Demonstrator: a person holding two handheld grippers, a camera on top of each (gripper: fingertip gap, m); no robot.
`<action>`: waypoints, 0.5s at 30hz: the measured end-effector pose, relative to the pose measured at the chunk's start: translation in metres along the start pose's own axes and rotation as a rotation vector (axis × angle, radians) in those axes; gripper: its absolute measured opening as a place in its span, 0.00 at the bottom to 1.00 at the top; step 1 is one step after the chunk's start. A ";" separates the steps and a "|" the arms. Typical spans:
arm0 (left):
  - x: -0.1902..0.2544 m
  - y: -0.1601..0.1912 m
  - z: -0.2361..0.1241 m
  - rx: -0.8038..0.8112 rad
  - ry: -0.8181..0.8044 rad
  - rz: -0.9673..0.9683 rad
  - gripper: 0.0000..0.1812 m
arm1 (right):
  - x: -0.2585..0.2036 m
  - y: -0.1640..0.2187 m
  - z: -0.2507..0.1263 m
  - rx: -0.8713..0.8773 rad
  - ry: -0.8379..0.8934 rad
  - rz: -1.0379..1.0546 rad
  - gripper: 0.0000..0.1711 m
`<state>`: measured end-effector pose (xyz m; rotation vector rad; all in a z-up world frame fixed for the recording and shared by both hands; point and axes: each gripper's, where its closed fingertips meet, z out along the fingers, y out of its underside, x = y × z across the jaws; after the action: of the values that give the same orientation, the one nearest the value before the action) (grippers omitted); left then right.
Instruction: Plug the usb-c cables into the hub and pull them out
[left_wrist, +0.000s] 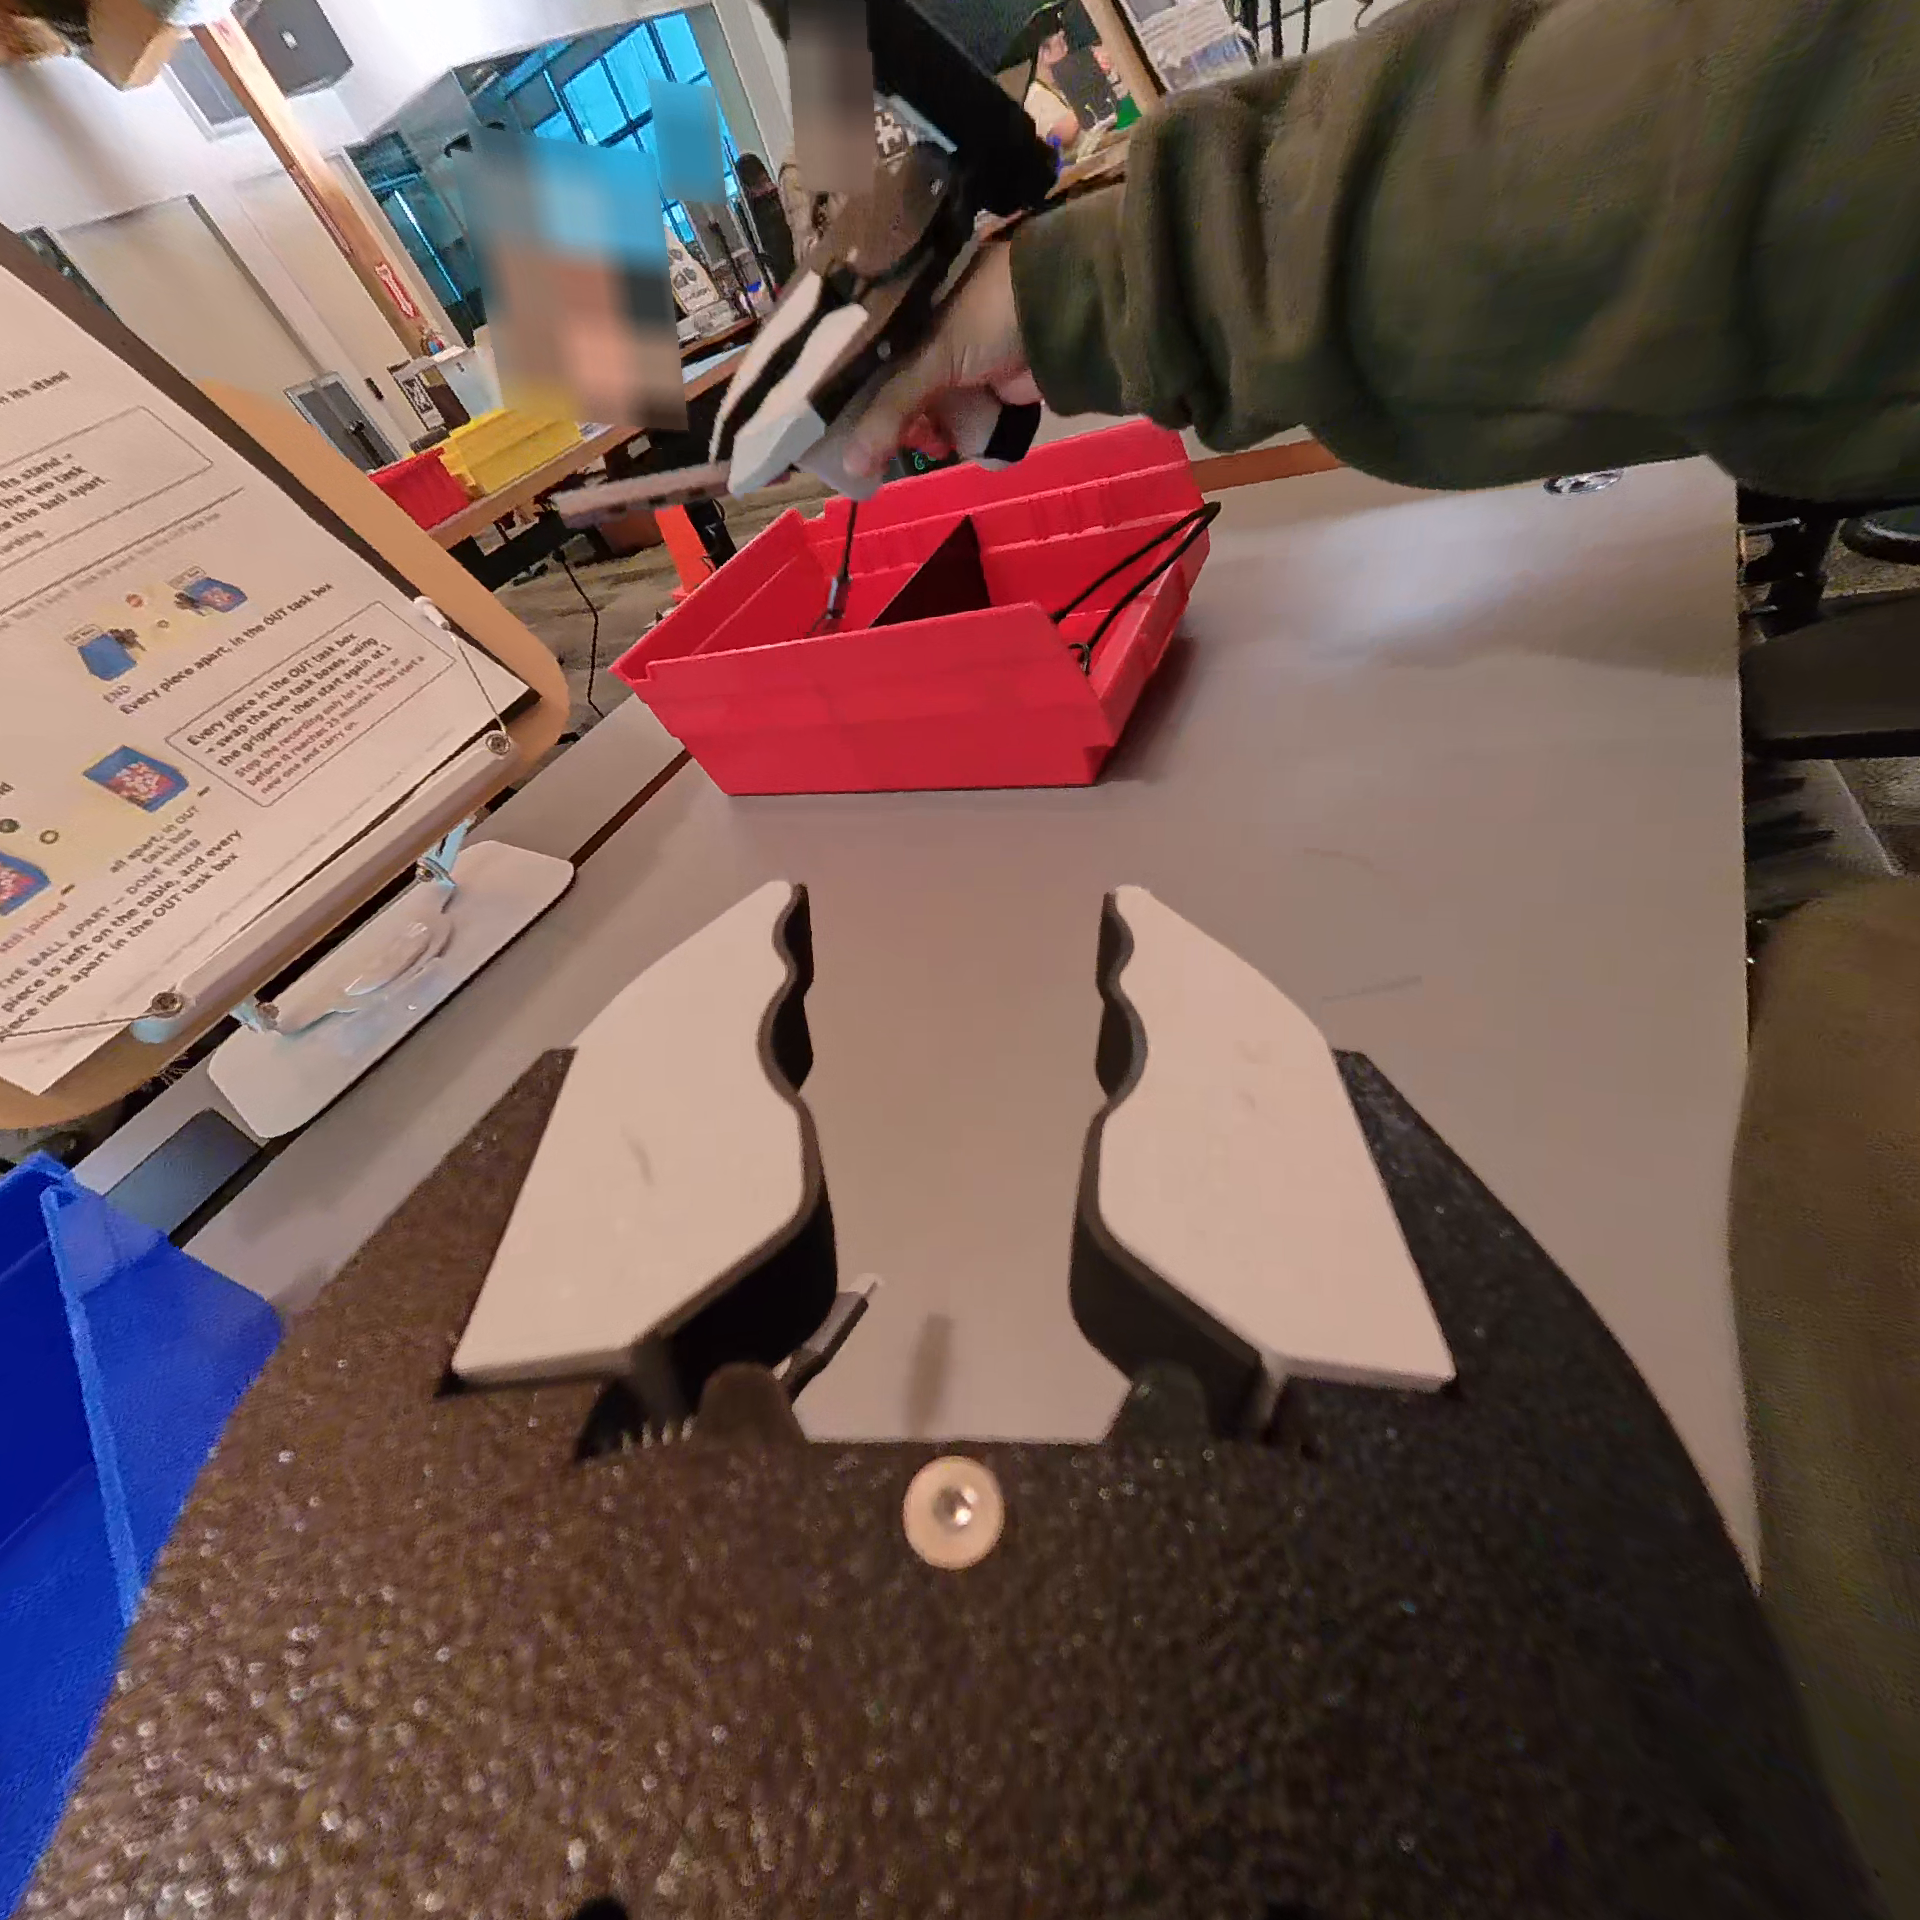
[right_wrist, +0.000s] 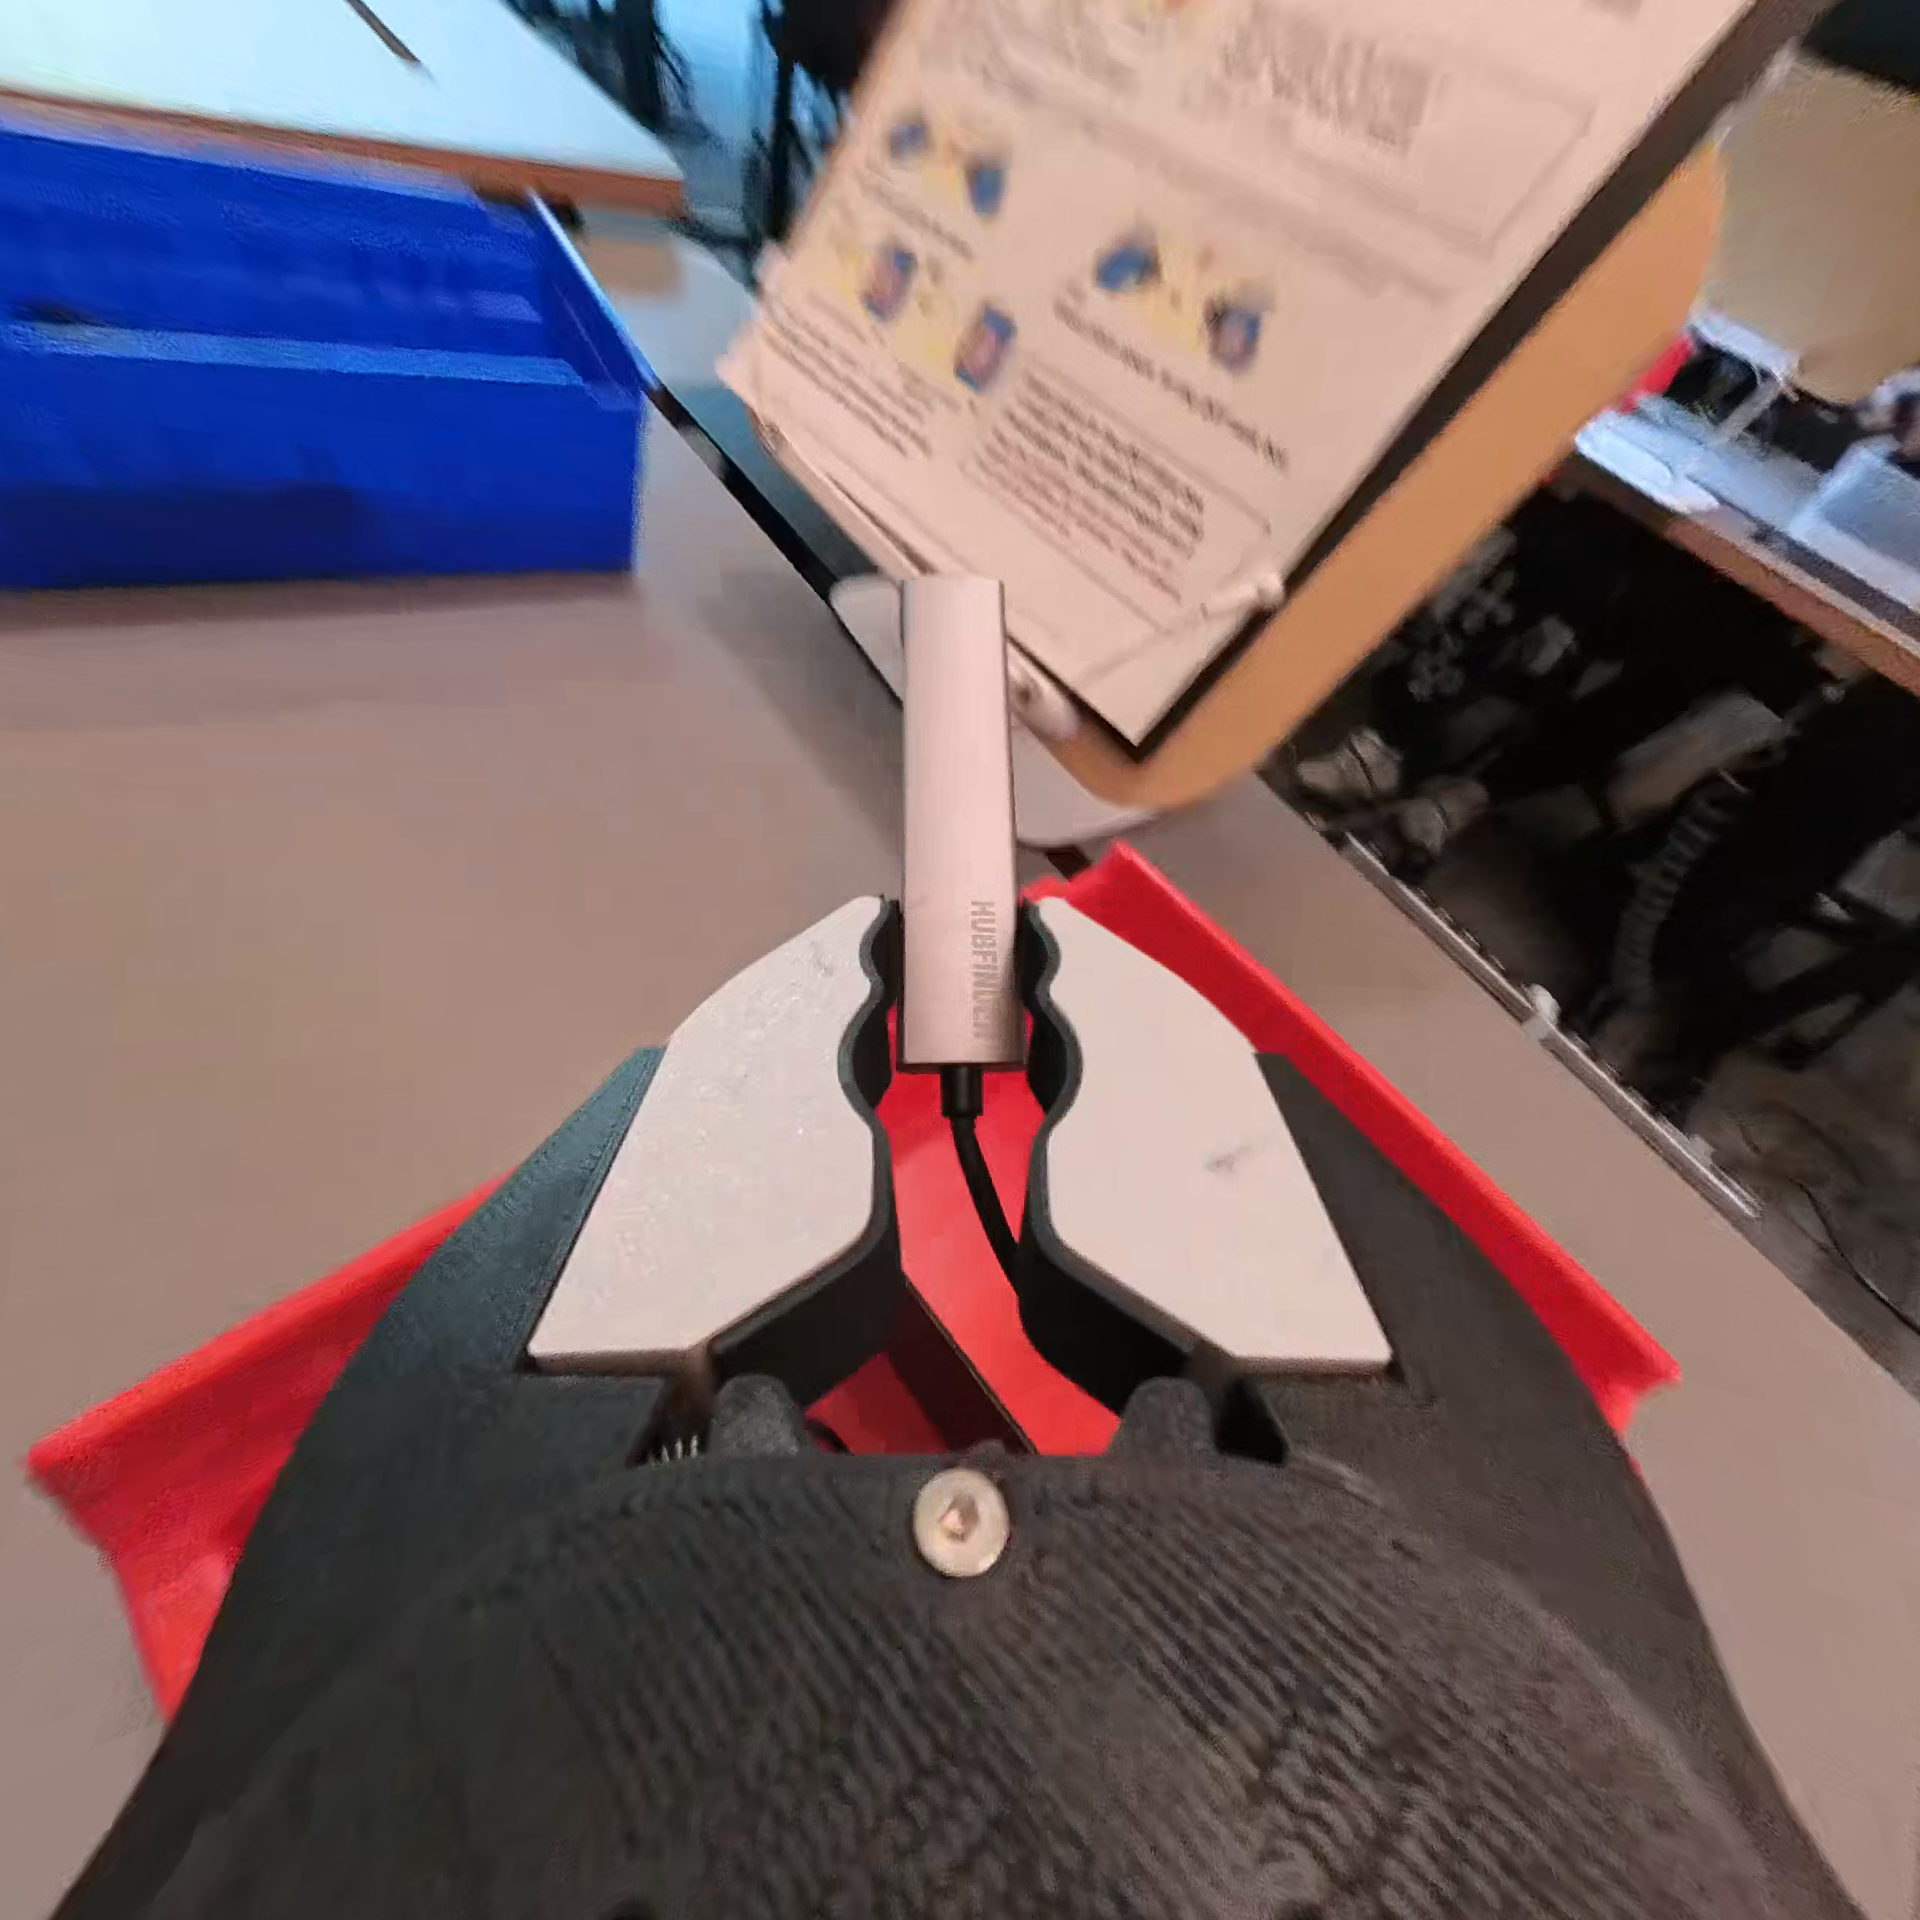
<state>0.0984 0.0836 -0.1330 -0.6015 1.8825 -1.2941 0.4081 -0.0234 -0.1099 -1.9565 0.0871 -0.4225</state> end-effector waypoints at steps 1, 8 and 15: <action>-0.001 0.001 -0.001 -0.001 -0.002 -0.006 0.28 | 0.007 0.012 0.004 -0.067 0.047 -0.007 0.13; -0.005 0.003 -0.002 0.002 -0.001 -0.040 0.28 | 0.038 0.099 -0.005 -0.567 0.294 0.041 0.20; -0.052 0.001 -0.039 -0.031 -0.191 -0.127 0.28 | 0.018 0.020 -0.009 -0.174 0.304 0.087 0.47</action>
<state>0.0982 0.1445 -0.1090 -0.8424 1.7339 -1.2419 0.4248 -0.0441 -0.1207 -2.0361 0.4146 -0.6706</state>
